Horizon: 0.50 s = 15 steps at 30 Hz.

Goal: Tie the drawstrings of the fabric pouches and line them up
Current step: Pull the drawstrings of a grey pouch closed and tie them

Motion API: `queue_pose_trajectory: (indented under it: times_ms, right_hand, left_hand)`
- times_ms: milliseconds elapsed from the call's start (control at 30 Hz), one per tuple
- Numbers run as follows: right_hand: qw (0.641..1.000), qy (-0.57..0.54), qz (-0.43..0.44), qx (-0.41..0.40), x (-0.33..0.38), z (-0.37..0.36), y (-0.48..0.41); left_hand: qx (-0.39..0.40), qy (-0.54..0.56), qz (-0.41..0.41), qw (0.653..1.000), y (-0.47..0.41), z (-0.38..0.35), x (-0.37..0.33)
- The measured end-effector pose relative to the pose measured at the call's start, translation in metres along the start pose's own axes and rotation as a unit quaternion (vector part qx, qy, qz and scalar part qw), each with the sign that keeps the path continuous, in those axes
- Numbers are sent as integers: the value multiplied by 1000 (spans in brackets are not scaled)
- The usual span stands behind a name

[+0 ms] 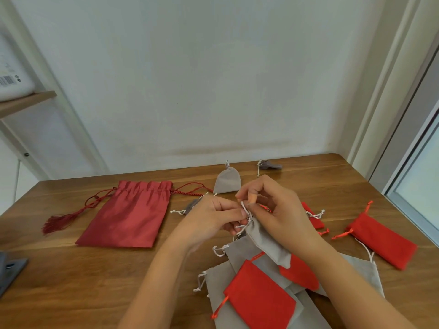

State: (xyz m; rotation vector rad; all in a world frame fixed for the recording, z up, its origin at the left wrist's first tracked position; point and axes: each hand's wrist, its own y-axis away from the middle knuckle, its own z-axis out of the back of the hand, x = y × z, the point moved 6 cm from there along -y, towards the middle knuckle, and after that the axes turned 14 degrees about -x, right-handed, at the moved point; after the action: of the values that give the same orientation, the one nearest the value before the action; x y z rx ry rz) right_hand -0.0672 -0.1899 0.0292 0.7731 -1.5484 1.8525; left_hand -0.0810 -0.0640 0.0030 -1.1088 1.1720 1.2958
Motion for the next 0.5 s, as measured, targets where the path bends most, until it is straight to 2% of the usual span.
queue_pose_trajectory:
  times_ms: [167,300,367,500]
  right_hand:
    - [998,-52,-38,5,1,4,-1]
    - [998,-51,-44,-1,-1,2,0]
    - [999,-26,-19,-4,0,-1,1]
    - [994,57,95,11,6,-7,4]
  left_hand:
    - [49,-5,-44,998,5,-4,-8]
    - [-2,-84,-79,993,3,0,-12]
    - [-3,-103,-84,991,3,0,-12]
    - [-28,-135,-84,987,3,1,-9]
